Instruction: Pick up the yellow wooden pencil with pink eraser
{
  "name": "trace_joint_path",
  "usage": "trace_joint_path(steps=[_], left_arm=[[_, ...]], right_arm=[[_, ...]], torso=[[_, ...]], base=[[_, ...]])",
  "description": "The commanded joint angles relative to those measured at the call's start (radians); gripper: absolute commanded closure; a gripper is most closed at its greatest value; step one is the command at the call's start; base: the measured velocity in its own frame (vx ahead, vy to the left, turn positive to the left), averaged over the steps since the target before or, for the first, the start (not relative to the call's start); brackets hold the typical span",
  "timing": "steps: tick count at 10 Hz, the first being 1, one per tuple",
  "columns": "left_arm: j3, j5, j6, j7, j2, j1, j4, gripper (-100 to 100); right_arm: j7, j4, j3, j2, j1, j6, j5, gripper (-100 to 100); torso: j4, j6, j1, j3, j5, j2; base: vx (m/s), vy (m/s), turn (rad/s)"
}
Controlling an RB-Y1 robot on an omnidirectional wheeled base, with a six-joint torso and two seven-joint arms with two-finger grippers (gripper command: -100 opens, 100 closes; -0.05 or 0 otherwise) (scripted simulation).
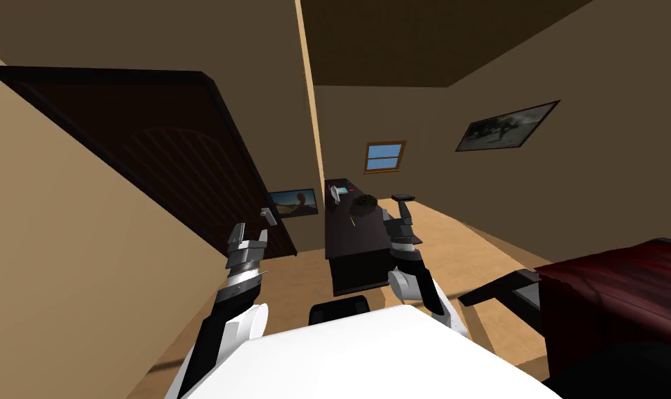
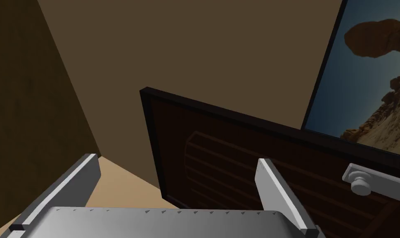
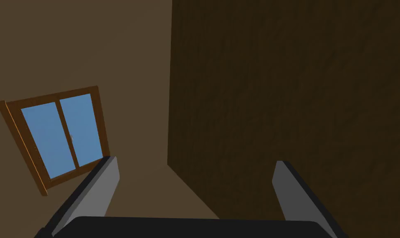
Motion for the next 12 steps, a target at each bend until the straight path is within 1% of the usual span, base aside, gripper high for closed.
trace_joint_path(steps=[1,4,7,8,10,11,12], left_arm=[[0.0,0.0,0.0,0.0,0.0,0.0,0.0,0],[0.0,0.0,0.0,0.0,0.0,0.0,0.0,0],[0.0,0.0,0.0,0.0,0.0,0.0,0.0,0],[0.0,0.0,0.0,0.0,0.0,0.0,0.0,0],[0.0,0.0,0.0,0.0,0.0,0.0,0.0,0],[0.0,0.0,0.0,0.0,0.0,0.0,0.0,0],[0.0,0.0,0.0,0.0,0.0,0.0,0.0,0]], right_arm=[[0.008,0.007,-0.029,-0.026,0.0,-0.006,0.023,-100],[0.031,0.031,-0.095,-0.08,-0.003,-0.033,0.085,-100],[0.071,0.075,-0.185,-0.156,-0.009,-0.087,0.176,-100],[0.071,0.075,-0.186,-0.156,-0.009,-0.087,0.188,-100],[0.109,0.116,-0.253,-0.216,-0.015,-0.139,0.255,-100],[0.109,0.116,-0.254,-0.216,-0.015,-0.139,0.281,-100],[0.131,0.139,-0.289,-0.248,-0.019,-0.169,0.314,-100]], torso=[[0.0,0.0,0.0,0.0,0.0,0.0],[0.0,0.0,0.002,0.001,0.0,0.002],[0.0,-0.001,0.0,0.001,0.0,0.001],[0.0,-0.001,-0.001,0.001,0.0,0.002],[0.0,0.0,-0.001,0.001,0.0,0.001],[0.001,0.0,-0.002,0.001,0.0,0.002],[0.001,0.0,-0.002,0.001,0.0,0.002]], base=[[-0.016,0.029,0.198],[-0.024,0.034,0.197],[-0.023,0.012,0.304],[-0.017,-0.012,0.054],[-0.029,-0.008,0.255],[-0.031,-0.018,0.106],[-0.037,-0.012,0.225]])
